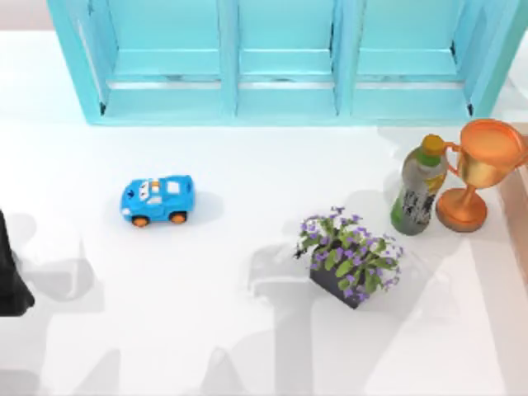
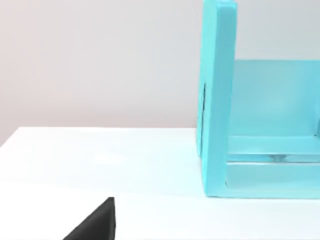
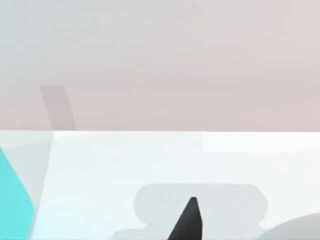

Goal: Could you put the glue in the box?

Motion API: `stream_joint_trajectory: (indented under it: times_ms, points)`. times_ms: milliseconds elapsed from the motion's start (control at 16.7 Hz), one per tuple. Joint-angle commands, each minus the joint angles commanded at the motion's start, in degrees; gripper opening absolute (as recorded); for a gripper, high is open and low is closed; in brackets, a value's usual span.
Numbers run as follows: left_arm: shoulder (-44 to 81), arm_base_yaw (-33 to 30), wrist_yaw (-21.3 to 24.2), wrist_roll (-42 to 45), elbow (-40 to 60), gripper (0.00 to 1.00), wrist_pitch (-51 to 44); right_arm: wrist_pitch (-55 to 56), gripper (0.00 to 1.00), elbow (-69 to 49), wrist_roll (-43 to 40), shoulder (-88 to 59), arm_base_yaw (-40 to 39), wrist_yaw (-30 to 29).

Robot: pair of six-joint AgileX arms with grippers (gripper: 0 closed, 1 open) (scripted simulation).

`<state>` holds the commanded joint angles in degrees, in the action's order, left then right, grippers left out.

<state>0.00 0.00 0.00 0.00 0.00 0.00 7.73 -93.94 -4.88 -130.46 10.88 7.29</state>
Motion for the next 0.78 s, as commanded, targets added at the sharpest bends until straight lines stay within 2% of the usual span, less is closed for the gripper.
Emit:
stream_joint_trajectory:
  times_ms: [180,360,600,780]
  points:
    - [0.0,0.0,0.0,0.0,0.0,1.0,0.0,0.1,0.0,-0.1,0.1,0.1,0.2,0.2]
    - [0.0,0.0,0.0,0.0,0.0,1.0,0.0,-3.5,0.0,0.4,-3.5,1.8,3.2,2.0]
    - [0.0,0.0,0.0,0.0,0.0,1.0,0.0,-16.1,0.0,2.6,-15.1,7.0,11.9,8.5]
    - [0.0,0.0,0.0,0.0,0.0,1.0,0.0,-29.0,0.0,6.2,-28.2,12.7,19.6,15.7]
